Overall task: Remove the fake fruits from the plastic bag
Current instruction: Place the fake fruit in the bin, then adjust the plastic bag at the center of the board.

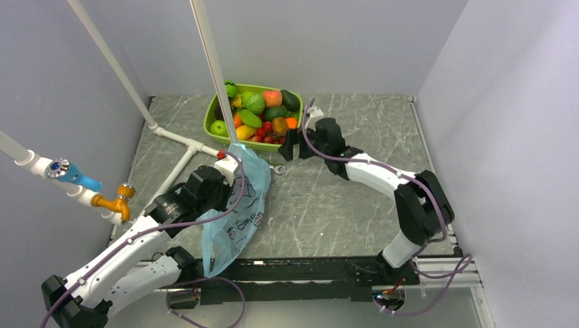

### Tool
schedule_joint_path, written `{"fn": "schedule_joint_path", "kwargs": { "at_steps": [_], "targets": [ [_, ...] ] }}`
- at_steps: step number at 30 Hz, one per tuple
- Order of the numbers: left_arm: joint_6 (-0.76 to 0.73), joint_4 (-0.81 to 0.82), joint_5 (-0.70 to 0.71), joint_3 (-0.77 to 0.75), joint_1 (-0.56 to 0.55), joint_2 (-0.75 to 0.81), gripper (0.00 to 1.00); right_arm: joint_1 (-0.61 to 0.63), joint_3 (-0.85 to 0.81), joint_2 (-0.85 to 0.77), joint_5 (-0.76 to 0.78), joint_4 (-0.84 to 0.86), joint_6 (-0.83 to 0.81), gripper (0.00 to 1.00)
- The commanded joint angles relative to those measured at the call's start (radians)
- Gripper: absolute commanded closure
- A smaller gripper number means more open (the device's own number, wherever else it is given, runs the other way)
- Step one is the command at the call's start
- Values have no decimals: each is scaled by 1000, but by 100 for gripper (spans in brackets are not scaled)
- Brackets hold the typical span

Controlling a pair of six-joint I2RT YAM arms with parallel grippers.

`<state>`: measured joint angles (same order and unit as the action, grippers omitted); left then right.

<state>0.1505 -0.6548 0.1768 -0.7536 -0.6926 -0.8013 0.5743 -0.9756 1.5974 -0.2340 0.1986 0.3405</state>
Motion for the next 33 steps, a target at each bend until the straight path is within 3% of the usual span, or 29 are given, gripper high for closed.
{"fn": "schedule_joint_path", "kwargs": {
  "at_steps": [1, 6, 12, 16, 20, 22, 23, 25, 29, 33],
  "targets": [
    [-12, 28, -26, -39, -1, -10, 100, 48, 183, -117, -248, 246, 78, 1],
    [-13, 25, -15, -39, -2, -12, 100, 256, 201, -143, -104, 296, 30, 1],
    [-1, 14, 16, -41, -1, -8, 100, 331, 61, -70, 226, 160, 38, 3],
    [3, 11, 22, -41, -1, 0, 99, 331, 3, -28, 251, 127, 30, 28],
    [4, 14, 28, -39, -2, 15, 79, 331, 51, -53, 283, 149, 47, 78],
    [5, 14, 33, -39, -2, 21, 69, 329, 94, -94, 315, 153, 54, 93],
    [6, 13, 35, -39, -2, 23, 51, 330, 118, -118, 342, 151, 56, 99],
    [7, 10, 40, -40, -1, 25, 40, 323, 170, -174, 399, 143, 53, 100],
    [10, 5, 52, -44, -1, 32, 30, 270, 278, -314, 488, 107, 52, 100],
    [15, 3, 81, -44, -1, 58, 20, 143, 356, -473, 548, 9, 60, 100]
  ]
}}
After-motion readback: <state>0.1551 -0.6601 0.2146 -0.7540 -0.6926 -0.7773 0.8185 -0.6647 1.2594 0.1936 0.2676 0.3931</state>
